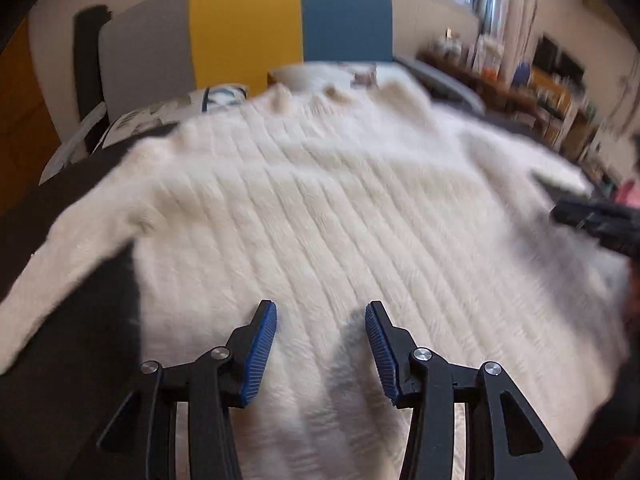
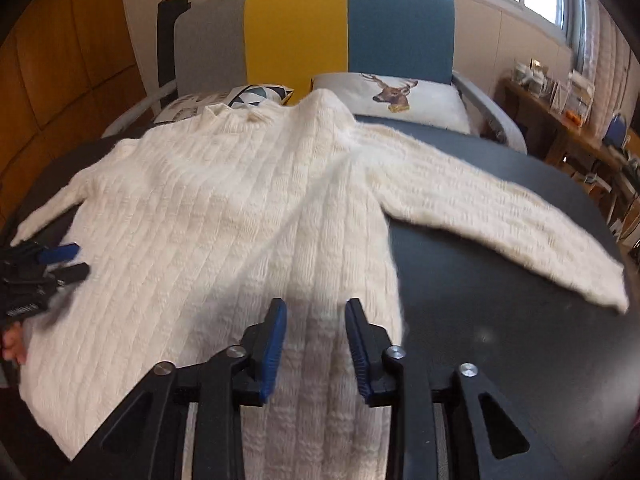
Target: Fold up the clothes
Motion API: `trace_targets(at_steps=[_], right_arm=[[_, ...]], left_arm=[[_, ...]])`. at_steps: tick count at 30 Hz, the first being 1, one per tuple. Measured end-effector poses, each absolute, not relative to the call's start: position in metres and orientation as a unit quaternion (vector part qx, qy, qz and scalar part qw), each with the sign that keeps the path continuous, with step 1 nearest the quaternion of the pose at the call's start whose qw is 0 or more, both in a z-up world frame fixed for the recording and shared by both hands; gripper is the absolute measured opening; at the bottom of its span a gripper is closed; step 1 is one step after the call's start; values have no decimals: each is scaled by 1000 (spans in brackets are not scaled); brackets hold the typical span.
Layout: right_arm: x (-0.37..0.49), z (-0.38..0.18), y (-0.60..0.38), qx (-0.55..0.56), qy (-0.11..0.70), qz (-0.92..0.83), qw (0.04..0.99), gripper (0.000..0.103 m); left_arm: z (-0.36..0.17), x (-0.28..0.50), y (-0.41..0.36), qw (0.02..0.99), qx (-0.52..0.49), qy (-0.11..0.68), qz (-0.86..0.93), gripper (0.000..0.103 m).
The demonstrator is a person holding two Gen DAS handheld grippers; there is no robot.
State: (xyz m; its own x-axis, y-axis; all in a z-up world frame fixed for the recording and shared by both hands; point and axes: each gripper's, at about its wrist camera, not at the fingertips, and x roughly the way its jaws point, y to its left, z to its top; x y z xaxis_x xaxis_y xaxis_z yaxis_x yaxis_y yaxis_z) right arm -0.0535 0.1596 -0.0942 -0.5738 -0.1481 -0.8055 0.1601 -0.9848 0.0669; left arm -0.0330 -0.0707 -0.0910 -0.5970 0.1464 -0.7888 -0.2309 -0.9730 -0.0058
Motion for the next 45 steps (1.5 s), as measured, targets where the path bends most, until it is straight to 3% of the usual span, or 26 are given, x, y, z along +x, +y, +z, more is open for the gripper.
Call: trace_targets(at_steps=[3, 5, 10, 16, 20, 28, 34, 45], right_arm=[[-44, -109, 167, 464, 5, -882, 82, 28], [-37, -117, 172, 466, -2, -881, 78, 28], [-15, -120, 181, 460, -45, -884, 66, 28], [-23, -92, 202, 432, -58, -894, 99, 30], [-70, -72, 253, 408, -38, -912, 4, 33], [-180, -102, 292, 461, -7, -887, -22, 33], [-178, -124, 294, 489, 23, -872, -20, 33], [-182, -120, 343, 470, 8, -880, -71, 36]], left_arm=[[-92, -29, -73, 90, -422, 74, 899, 54], [-92, -29, -81, 84, -420, 87, 899, 62], [-102, -39, -112, 64, -425, 68, 900, 77], [-84, -57, -113, 60, -437, 51, 896, 76], [-65, -85, -85, 58, -409, 42, 910, 76], [-93, -134, -52, 22, -427, 66, 902, 76], [-105, -138, -68, 30, -439, 33, 897, 81], [-105, -136, -63, 34, -440, 53, 896, 86]])
